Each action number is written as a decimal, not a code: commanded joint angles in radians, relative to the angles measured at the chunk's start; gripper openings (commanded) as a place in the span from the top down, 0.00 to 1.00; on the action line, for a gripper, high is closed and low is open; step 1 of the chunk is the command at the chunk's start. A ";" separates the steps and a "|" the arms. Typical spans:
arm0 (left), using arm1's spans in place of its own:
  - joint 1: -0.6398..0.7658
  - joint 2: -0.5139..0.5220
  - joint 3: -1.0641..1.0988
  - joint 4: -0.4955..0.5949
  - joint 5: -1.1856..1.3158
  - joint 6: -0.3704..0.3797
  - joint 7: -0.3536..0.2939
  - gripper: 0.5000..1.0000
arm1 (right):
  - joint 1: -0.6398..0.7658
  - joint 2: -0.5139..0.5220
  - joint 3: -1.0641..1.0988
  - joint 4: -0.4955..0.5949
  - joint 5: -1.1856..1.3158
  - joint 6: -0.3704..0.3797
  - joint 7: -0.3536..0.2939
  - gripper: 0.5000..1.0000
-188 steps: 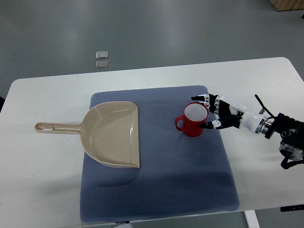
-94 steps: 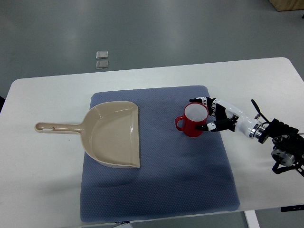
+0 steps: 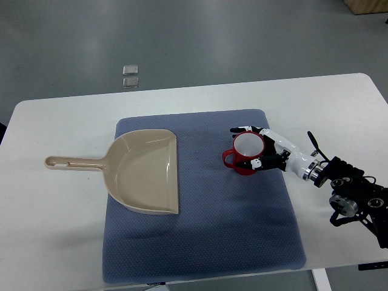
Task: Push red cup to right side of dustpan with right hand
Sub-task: 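Curl the right hand fingers around the red mug's side, then push the red mug with the right hand toward the dustpan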
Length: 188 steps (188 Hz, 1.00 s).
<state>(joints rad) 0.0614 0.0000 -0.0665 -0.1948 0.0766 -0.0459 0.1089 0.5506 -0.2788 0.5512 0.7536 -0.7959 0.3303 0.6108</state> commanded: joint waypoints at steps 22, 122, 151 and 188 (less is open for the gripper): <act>0.000 0.000 -0.001 0.000 0.000 0.000 0.000 0.00 | 0.000 0.036 -0.001 -0.030 0.000 -0.016 0.000 0.13; 0.000 0.000 -0.001 0.001 0.000 0.000 0.000 0.00 | 0.011 0.128 -0.001 -0.031 0.000 -0.047 0.000 0.14; 0.000 0.000 -0.003 0.001 0.000 0.000 0.000 0.00 | 0.012 0.167 -0.002 -0.030 -0.002 -0.057 0.000 0.14; 0.000 0.000 -0.003 0.001 0.000 0.000 0.000 0.00 | 0.012 0.208 -0.010 -0.031 -0.008 -0.070 0.000 0.14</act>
<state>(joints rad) 0.0614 0.0000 -0.0691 -0.1932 0.0768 -0.0460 0.1089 0.5630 -0.0919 0.5488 0.7224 -0.8017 0.2683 0.6109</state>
